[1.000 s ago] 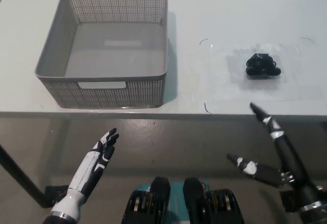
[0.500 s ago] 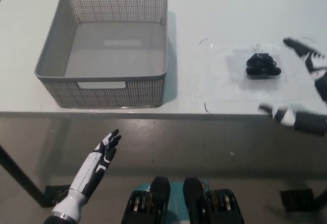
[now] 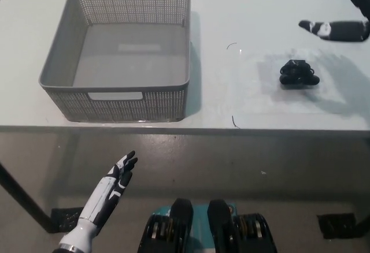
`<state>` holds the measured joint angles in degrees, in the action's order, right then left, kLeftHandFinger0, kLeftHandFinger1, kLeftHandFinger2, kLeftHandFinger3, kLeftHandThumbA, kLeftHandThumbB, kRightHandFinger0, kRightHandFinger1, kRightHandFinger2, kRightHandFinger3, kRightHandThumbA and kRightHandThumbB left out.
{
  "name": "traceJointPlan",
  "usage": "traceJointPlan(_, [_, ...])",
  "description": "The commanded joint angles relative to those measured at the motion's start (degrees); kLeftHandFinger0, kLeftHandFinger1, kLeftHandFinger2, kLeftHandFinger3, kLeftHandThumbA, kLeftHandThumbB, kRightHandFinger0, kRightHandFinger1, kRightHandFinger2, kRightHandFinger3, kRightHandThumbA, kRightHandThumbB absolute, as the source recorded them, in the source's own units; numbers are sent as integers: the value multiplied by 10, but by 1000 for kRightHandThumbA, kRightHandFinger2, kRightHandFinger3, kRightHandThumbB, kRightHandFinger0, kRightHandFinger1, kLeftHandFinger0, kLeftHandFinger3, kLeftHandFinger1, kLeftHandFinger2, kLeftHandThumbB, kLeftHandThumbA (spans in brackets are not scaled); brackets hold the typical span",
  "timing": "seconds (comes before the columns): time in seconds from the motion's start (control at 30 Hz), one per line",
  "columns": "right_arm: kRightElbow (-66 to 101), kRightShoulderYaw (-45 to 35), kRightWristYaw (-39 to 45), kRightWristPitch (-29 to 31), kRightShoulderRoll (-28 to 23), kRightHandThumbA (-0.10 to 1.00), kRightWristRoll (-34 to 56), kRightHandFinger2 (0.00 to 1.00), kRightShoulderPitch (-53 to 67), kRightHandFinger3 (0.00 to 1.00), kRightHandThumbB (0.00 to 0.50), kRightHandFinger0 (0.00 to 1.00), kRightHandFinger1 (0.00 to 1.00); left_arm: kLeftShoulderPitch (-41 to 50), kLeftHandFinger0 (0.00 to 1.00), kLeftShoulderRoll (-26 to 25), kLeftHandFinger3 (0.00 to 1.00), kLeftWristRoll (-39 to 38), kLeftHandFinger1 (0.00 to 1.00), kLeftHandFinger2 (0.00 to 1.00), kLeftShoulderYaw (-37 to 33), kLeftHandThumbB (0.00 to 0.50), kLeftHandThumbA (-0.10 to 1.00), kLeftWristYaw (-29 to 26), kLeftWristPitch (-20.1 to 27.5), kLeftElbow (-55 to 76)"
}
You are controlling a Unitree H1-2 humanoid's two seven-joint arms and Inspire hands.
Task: Use the right hand to pick up a webcam and put it into a container on the left side
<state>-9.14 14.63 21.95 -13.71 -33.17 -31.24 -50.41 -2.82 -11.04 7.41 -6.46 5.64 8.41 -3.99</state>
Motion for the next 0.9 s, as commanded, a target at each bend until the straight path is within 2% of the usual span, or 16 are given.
traceJointPlan(0.0, [-67, 30, 46, -15, -22, 810, -36, 1000, -84, 1000, 498, 1000, 1000, -5, 1000, -2, 1000, 3, 1000, 1000, -2, 155, 1000, 5, 22, 17])
traceJointPlan(0.17, [-154, 54, 36, -8, -1, 788, -36, 1000, -114, 1000, 500, 1000, 1000, -4, 1000, -2, 1000, 2, 1000, 1000, -1, 154, 1000, 5, 21, 18])
traceJointPlan(0.63, [-293, 58, 0, 17, 51, 744, -18, 1000, -115, 1000, 500, 1000, 1000, -9, 1000, -4, 1000, 3, 1000, 1000, -2, 139, 1000, 8, 15, 18])
traceJointPlan(0.8, [-330, 61, -12, 37, 70, 771, -15, 1000, -117, 1000, 500, 1000, 1000, -4, 1000, -3, 1000, 4, 1000, 1000, -1, 160, 1000, 5, 13, 18])
traceJointPlan(0.87, [-343, 65, -19, 42, 78, 802, -19, 1000, -119, 1000, 500, 1000, 1000, -4, 1000, -2, 1000, -1, 1000, 1000, 0, 142, 1000, 6, 16, 16])
